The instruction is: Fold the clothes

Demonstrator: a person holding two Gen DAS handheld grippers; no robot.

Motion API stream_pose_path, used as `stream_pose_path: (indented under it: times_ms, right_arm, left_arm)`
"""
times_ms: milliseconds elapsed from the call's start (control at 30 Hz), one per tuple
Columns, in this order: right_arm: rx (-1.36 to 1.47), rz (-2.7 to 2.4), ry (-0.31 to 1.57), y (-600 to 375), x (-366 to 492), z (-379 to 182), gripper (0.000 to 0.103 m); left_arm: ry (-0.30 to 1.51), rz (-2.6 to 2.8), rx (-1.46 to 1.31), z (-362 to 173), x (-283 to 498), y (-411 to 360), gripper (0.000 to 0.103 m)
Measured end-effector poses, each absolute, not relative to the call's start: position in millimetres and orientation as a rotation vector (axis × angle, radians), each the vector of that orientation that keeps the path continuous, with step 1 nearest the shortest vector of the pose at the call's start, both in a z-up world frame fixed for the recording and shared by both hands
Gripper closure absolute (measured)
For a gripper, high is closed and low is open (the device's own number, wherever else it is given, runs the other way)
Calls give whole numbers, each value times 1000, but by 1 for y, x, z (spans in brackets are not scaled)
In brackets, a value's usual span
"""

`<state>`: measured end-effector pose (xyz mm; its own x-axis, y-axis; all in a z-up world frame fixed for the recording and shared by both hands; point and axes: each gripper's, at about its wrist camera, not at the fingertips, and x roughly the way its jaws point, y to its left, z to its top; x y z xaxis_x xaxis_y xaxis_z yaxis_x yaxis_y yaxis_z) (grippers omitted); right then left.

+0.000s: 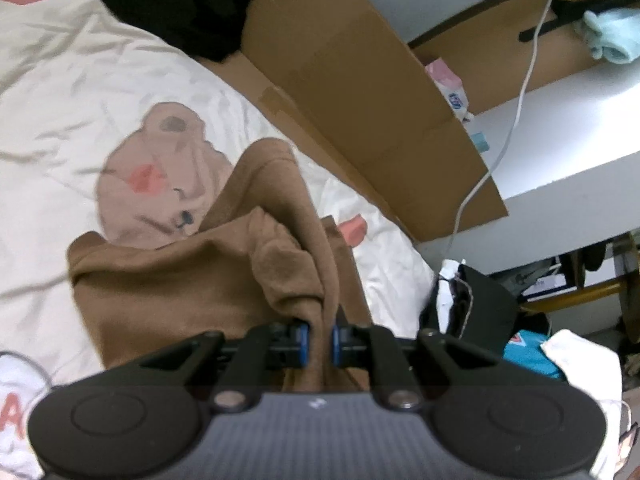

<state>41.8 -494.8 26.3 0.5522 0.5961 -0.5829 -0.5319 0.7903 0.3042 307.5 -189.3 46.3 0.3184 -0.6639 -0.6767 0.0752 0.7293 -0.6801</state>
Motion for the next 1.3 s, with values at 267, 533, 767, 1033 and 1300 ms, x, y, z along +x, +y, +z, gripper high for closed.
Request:
stream_pose_path:
  times_ms: [267,533,767,1033,1300]
  right_arm:
    - [191,542,779,-531,59,-2,96]
    - [270,445,843,-560,67,-31,96]
    - [257,366,862,-575,70,-50,98]
    - [259,360,858,-584,61,-54,100]
    - [298,312,901,-596,55,-64,100]
  left_arm:
    - [1154,-546,-588,23,322,-235,91]
    - [1178,-542,-569,-6,327,-275,91]
    - [1191,-492,-595,-26,330,-291,91]
    - [1193,-496,-585,-26,334,-312,91]
    - [1220,-484,-585,-38,337,-338,76]
